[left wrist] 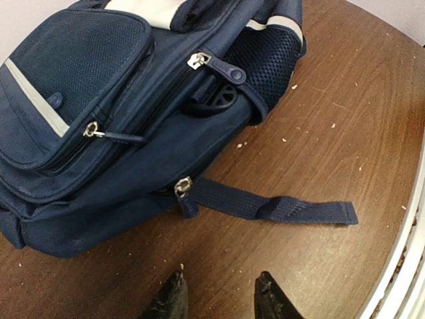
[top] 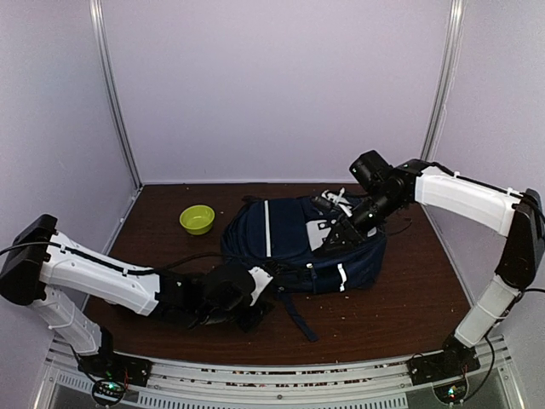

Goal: Pack the student bag
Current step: Rotate the student bag to the center of the board, then pick up the largest pocket of the bag from the student bag.

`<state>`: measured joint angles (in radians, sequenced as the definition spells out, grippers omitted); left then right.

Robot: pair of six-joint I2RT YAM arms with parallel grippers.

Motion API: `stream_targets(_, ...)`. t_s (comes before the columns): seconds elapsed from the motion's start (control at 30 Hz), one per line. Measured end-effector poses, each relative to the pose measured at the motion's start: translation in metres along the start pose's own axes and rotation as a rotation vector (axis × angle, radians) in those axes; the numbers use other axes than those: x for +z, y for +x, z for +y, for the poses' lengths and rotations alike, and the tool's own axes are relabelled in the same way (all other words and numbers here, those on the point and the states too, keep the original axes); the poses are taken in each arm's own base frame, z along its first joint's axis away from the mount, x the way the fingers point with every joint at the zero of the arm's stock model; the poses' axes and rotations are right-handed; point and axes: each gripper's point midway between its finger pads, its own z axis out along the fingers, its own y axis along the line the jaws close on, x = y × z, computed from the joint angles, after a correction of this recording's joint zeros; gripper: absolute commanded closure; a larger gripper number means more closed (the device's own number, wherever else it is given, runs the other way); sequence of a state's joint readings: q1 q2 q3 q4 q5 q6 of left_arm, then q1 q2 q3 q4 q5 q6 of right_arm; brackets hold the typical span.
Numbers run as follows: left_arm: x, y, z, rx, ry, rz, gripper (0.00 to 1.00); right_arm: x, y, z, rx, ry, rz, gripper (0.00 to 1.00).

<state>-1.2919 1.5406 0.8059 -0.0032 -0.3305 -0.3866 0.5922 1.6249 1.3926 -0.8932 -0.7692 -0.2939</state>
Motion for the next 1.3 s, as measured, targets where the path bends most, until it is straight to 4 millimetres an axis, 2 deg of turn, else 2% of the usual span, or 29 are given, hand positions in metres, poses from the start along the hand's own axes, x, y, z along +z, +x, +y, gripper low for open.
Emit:
stream_targets(0.13, 0.013, -0.006, 0.012, -0.058, 0.047, 0.02, 0.6, -0.024, 0.008, -0.023, 0.018, 0.07, -0.066, 0.63)
stream_targets(0.27, 0.031, -0.004, 0.022, -0.113, 0.096, 0.053, 0.6, -0.038, 0.011, -0.02, -0.012, 0.105, -0.126, 0.63)
stream_targets(0.37, 0.045, 0.005, 0.021, -0.141, 0.157, 0.099, 0.62, -0.045, 0.008, -0.016, -0.042, 0.122, -0.161, 0.63)
stream_targets(0.5, 0.063, 0.012, 0.016, -0.164, 0.22, 0.155, 0.62, -0.048, 0.004, -0.019, -0.054, 0.136, -0.182, 0.62)
stream_targets(0.73, 0.083, 0.01, 0.007, -0.191, 0.262, 0.215, 0.61, -0.051, 0.002, -0.024, -0.053, 0.151, -0.193, 0.62)
stream_targets(1.0, 0.094, 0.02, 0.017, -0.23, 0.215, 0.283, 0.63, -0.049, 0.003, -0.027, -0.05, 0.151, -0.19, 0.62)
stream_targets(1.1, 0.095, 0.02, 0.022, -0.245, 0.18, 0.294, 0.7, -0.047, 0.004, -0.03, -0.046, 0.151, -0.186, 0.62)
stream_targets(1.3, 0.096, 0.022, 0.03, -0.243, 0.131, 0.299, 0.92, -0.044, 0.004, -0.031, -0.042, 0.149, -0.182, 0.62)
